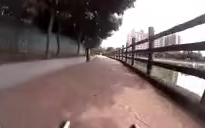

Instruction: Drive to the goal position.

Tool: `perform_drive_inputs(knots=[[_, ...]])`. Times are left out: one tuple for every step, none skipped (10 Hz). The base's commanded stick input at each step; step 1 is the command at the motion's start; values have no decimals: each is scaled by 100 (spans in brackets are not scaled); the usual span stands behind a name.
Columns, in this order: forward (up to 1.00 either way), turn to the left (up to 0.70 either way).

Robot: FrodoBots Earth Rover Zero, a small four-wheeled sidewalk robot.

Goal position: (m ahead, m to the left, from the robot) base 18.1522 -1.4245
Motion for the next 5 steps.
perform_drive_inputs(knots=[[100,0],[100,0],[100,0],[100,0],[100,0]])
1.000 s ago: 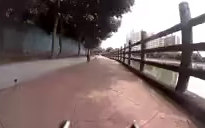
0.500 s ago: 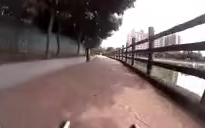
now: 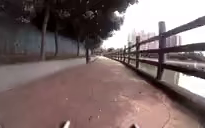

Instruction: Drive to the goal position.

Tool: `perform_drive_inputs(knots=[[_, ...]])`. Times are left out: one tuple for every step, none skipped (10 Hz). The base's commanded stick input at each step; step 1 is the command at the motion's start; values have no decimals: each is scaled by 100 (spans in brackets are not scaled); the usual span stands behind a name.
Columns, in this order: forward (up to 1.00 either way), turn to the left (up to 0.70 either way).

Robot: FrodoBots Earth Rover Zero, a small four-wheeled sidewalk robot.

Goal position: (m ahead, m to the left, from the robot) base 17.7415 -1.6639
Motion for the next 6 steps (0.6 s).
perform_drive_inputs(knots=[[100,0],[100,0],[100,0],[100,0],[100,0],[100,0]])
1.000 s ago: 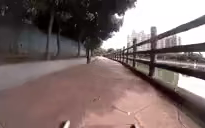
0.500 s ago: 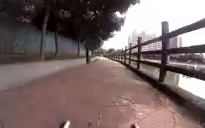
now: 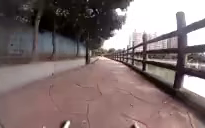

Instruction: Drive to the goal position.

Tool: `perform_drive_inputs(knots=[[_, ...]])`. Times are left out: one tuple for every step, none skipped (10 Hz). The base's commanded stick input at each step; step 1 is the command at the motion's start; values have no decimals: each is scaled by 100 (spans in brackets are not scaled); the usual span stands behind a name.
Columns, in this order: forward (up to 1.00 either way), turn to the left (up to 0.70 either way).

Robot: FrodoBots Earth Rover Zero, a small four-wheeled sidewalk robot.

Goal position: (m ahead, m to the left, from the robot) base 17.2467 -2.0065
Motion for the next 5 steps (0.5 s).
perform_drive_inputs(knots=[[100,0],[100,0],[100,0],[100,0],[100,0]])
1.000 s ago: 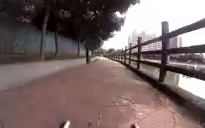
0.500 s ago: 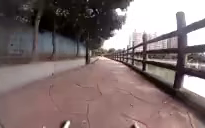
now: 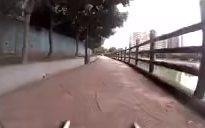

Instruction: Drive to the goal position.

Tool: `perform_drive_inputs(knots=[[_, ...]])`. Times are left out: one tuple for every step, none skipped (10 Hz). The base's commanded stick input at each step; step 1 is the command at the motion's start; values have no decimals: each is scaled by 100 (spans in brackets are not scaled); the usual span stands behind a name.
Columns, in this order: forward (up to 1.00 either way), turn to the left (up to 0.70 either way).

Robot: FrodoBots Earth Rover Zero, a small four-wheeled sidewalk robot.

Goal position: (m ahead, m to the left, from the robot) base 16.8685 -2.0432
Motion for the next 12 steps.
perform_drive_inputs(knots=[[100,0],[100,0],[100,0],[100,0],[100,0],[100,0],[100,0],[100,0],[100,0],[100,-21],[100,-39],[100,-36]])
